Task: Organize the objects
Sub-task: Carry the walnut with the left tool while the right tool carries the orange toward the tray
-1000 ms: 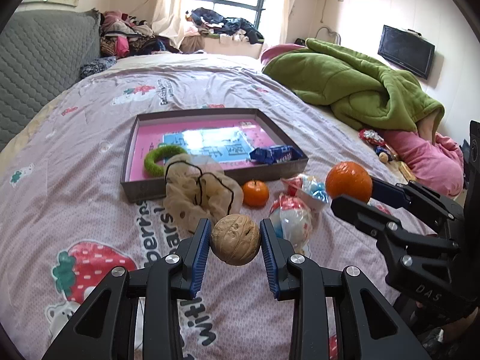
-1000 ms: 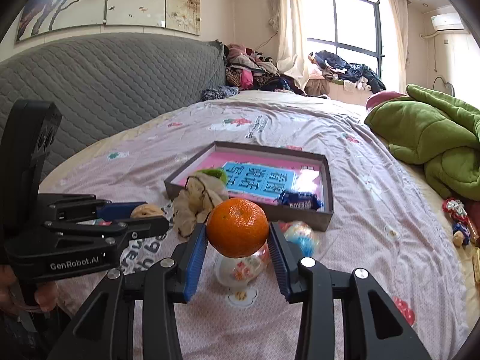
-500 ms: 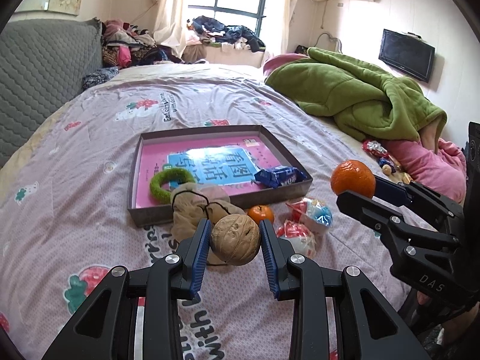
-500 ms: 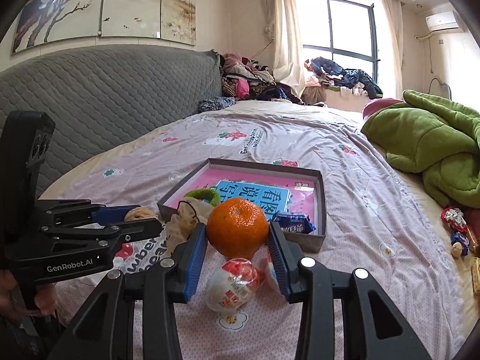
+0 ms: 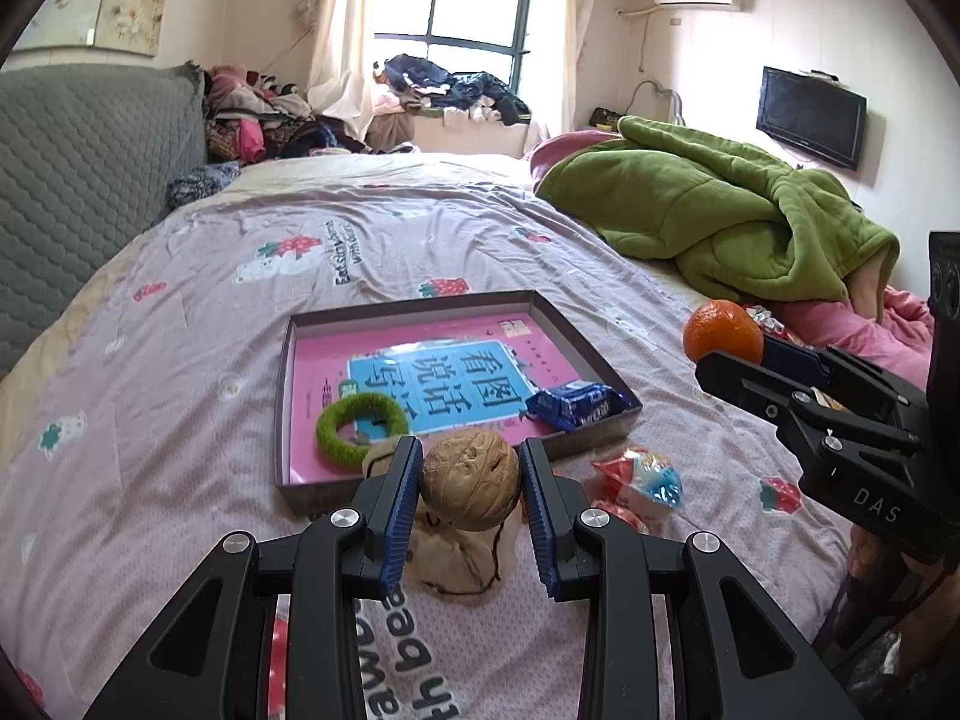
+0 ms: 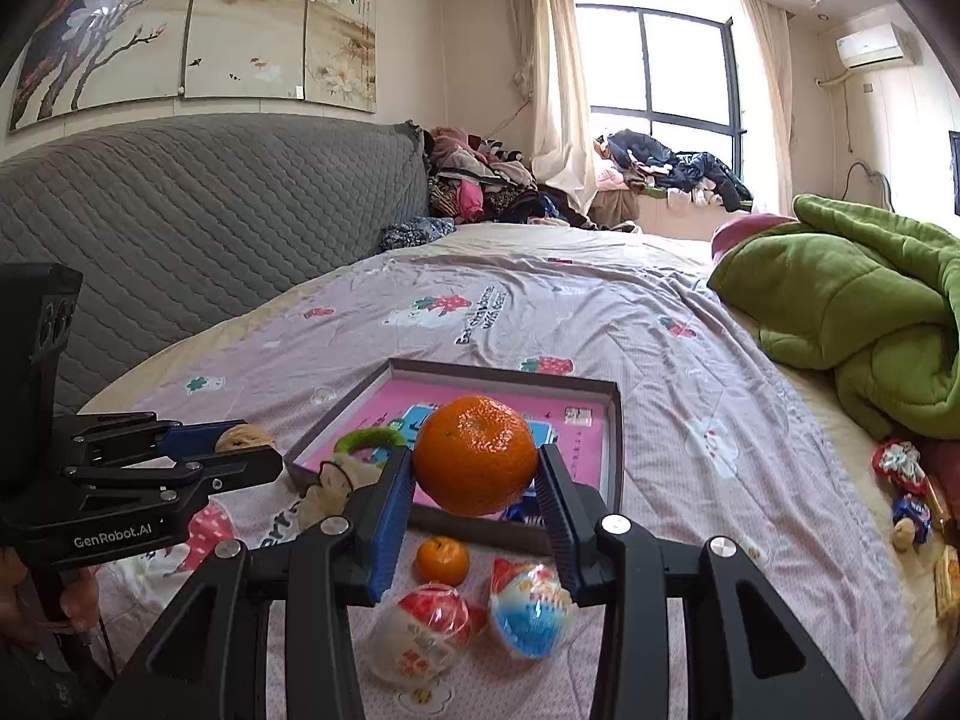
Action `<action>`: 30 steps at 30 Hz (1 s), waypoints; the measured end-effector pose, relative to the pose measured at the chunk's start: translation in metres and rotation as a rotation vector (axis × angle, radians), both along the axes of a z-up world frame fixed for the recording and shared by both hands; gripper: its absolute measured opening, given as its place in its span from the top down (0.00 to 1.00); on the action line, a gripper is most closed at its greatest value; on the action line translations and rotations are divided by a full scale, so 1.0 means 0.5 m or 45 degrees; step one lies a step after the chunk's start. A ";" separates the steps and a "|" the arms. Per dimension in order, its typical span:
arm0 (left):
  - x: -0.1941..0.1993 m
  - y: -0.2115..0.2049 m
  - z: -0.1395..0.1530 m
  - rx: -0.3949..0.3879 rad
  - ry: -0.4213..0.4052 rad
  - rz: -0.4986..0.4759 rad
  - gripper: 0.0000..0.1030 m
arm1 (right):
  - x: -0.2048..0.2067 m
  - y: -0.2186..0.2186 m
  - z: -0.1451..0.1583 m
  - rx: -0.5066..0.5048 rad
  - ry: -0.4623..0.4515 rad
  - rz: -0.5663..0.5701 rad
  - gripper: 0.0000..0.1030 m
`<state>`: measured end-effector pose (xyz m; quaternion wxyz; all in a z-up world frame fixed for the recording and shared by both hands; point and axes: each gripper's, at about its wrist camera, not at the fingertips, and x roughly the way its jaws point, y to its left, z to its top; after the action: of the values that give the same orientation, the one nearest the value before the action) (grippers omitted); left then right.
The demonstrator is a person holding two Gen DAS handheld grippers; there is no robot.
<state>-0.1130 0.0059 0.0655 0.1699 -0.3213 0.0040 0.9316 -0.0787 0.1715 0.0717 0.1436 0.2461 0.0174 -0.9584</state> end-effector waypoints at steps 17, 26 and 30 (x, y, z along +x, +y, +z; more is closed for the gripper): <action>-0.079 -0.017 0.025 -0.025 0.053 0.023 0.67 | -0.082 0.015 0.051 0.046 0.076 -0.027 0.60; -0.140 -0.049 0.032 -0.033 0.071 0.076 0.67 | -0.127 0.020 0.068 0.049 0.099 -0.028 0.60; -0.172 -0.066 0.032 -0.035 0.086 0.094 0.67 | -0.148 0.024 0.066 0.057 0.108 -0.033 0.60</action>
<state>-0.1987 -0.0269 0.0817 0.1308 -0.2919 0.0109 0.9474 -0.1528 0.1833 0.1047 0.1246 0.2086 0.0418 -0.9691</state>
